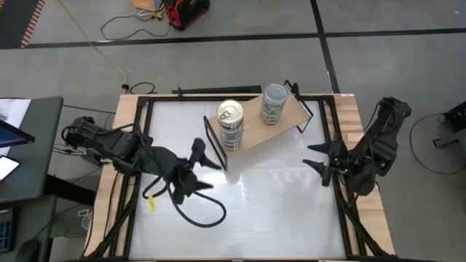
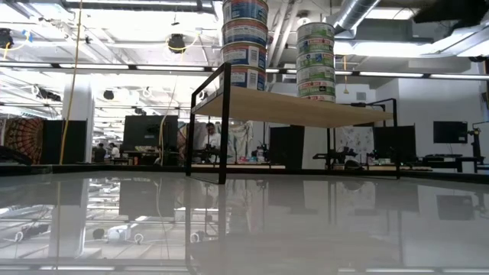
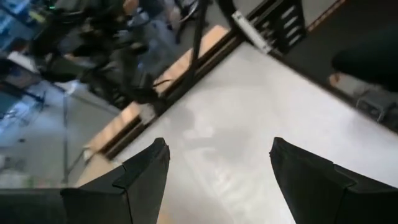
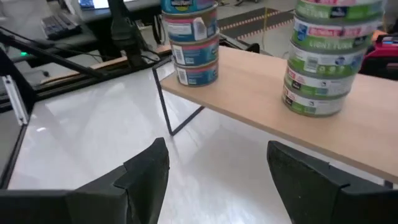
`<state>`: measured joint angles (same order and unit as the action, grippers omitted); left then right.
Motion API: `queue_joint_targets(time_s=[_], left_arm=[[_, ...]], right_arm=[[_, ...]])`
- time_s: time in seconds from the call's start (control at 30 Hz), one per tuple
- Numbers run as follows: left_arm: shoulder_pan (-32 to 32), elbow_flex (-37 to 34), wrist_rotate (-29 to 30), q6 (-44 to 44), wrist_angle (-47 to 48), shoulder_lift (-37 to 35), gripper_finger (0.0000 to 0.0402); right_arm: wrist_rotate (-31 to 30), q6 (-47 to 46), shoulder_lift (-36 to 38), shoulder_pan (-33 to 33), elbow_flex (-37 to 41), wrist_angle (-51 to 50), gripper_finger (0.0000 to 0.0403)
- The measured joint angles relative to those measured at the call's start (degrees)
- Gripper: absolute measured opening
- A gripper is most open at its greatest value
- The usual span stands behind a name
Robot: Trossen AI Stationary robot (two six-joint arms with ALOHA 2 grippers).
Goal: Stack canned seafood by type on shelf
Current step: Return to Home Position
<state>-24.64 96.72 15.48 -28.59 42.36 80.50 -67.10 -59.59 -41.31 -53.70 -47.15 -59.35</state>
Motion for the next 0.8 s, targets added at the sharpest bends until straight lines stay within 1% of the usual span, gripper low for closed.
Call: queue_joint_targets(time_s=[0.1, 0.2, 0.27, 0.33, 0.43, 0.57, 0.67, 0.8], left_arm=[[0.4, -5.4, -2.6, 0.5, -6.2, -1.1, 0.027], [2.4, -12.1, -8.0, 0.8, -13.8, -2.5, 0.027], [3.7, -16.7, -11.5, 1.7, -18.8, -3.6, 0.027], [4.6, -21.8, -13.0, 2.2, -23.3, -5.0, 0.027], [6.1, -28.5, -14.2, 3.2, -28.8, -8.0, 0.027], [9.3, -36.1, -18.6, 6.3, -36.0, -13.0, 0.027], [11.8, -41.6, -20.1, 8.2, -40.1, -16.7, 0.027], [15.2, -48.5, -21.6, 10.2, -44.6, -20.6, 0.027]], right_arm=[[-0.1, 0.1, 5.2, 0.0, 2.5, 0.0, 0.0295], [-0.1, 0.1, 10.4, 0.1, 4.3, 0.3, 0.0295], [-0.1, 1.5, 13.6, 0.1, 5.3, 2.5, 0.0295], [0.8, 6.8, 16.4, 0.1, 6.4, 7.4, 0.0295], [2.2, 18.9, 19.8, 0.1, 8.0, 17.4, 0.0295], [4.1, 32.4, 23.5, 0.1, 8.7, 26.0, 0.0295], [4.1, 37.5, 26.4, 0.1, 8.7, 27.3, 0.0295], [4.0, 38.5, 31.5, 1.2, 9.7, 24.0, 0.0295]])
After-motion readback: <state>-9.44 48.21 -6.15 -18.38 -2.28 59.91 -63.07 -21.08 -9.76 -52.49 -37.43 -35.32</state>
